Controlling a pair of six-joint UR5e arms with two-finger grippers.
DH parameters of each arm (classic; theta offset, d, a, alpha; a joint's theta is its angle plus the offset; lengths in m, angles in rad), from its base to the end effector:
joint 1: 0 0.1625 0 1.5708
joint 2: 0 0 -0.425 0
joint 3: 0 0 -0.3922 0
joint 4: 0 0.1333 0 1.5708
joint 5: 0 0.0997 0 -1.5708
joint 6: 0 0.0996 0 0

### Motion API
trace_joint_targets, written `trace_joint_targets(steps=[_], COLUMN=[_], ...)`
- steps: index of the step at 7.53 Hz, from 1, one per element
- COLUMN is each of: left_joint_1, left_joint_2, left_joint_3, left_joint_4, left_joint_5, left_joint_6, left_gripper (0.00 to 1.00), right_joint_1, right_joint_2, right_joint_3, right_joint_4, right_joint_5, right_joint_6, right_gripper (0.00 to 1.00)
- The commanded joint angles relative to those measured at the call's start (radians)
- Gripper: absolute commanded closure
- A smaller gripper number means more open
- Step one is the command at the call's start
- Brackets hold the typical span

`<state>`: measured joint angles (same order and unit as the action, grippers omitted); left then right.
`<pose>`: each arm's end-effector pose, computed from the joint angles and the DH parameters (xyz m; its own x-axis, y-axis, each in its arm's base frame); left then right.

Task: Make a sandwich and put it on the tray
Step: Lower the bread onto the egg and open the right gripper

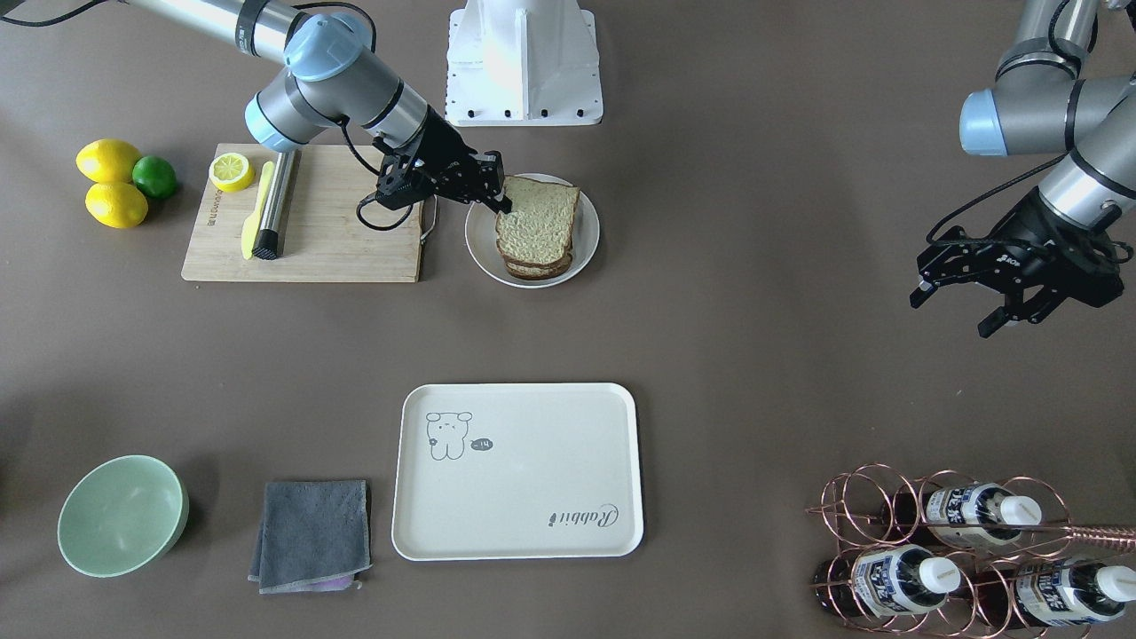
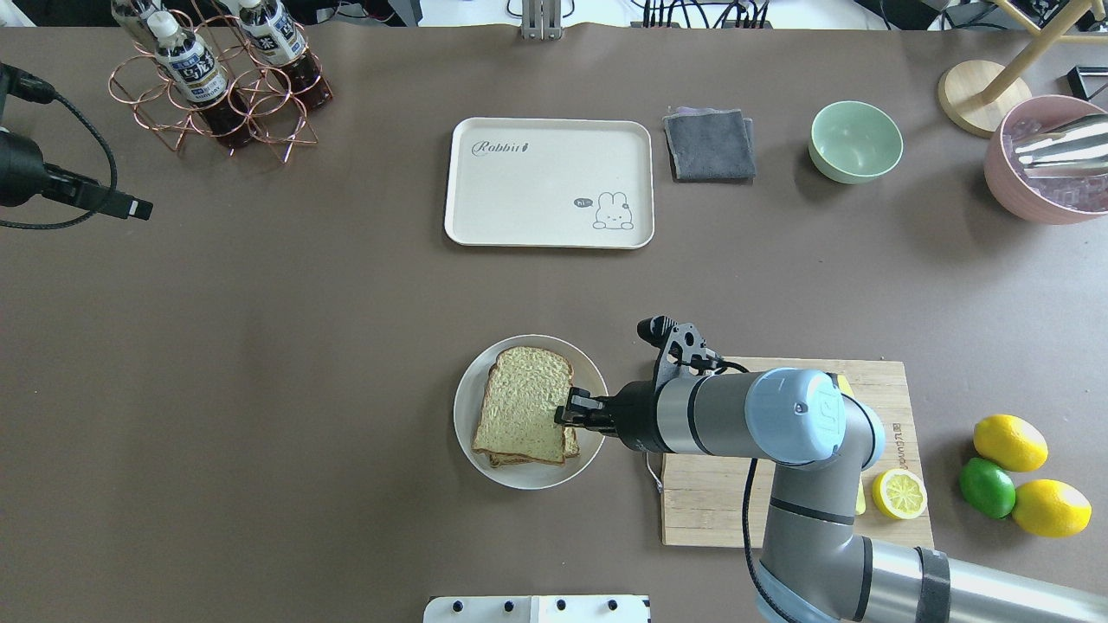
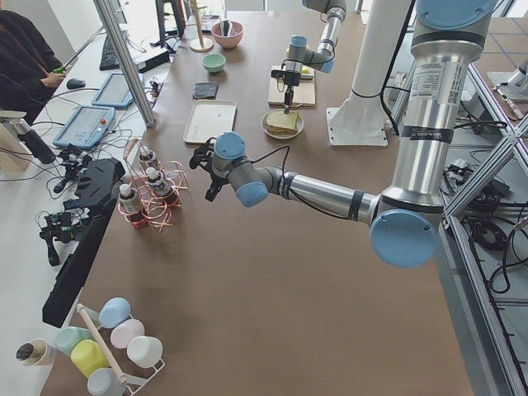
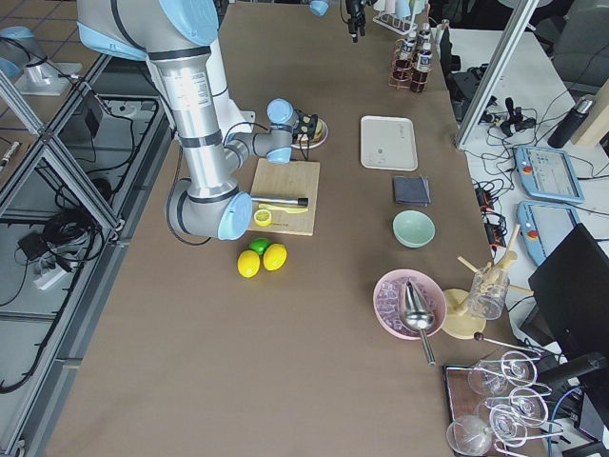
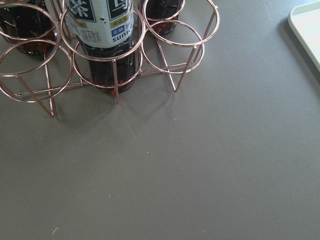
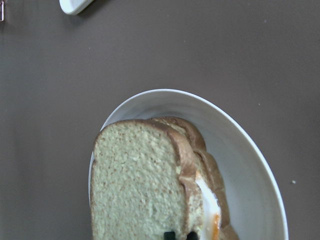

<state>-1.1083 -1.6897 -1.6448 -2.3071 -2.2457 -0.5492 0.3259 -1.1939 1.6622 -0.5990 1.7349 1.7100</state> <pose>0.1851 -0.5305 0.4760 0.5449 0.3997 -0.7371 0.0204 0.8725 0.4881 -0.5469 -0.3083 0.2946 0.0997 0.1782 0.9789 -0.1780 0.9712 -0.1586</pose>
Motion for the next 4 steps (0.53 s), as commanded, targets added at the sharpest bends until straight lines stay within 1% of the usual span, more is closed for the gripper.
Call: trace_joint_targets(steps=[1, 2, 4], left_joint_1=[-0.001, 0.001, -0.001], left_joint_2=[-0.002, -0.005, -0.01], left_joint_3=[0.002, 0.008, 0.017], left_joint_4=[0.0, 0.0, 0.0], left_joint_5=[0.002, 0.002, 0.005], left_joint_6=[0.0, 0.0, 0.0], left_gripper=[0.03, 0.03, 0.03], right_joint_1=[-0.002, -0.001, 0.016], right_joint_2=[-0.003, -0.001, -0.003], right_joint_3=[0.01, 0.013, 0.054], right_joint_4=[-0.001, -0.001, -0.002], right_joint_5=[-0.048, -0.049, -0.045], right_joint_6=[0.005, 0.005, 0.005], right_gripper=[0.0, 0.0, 0.0])
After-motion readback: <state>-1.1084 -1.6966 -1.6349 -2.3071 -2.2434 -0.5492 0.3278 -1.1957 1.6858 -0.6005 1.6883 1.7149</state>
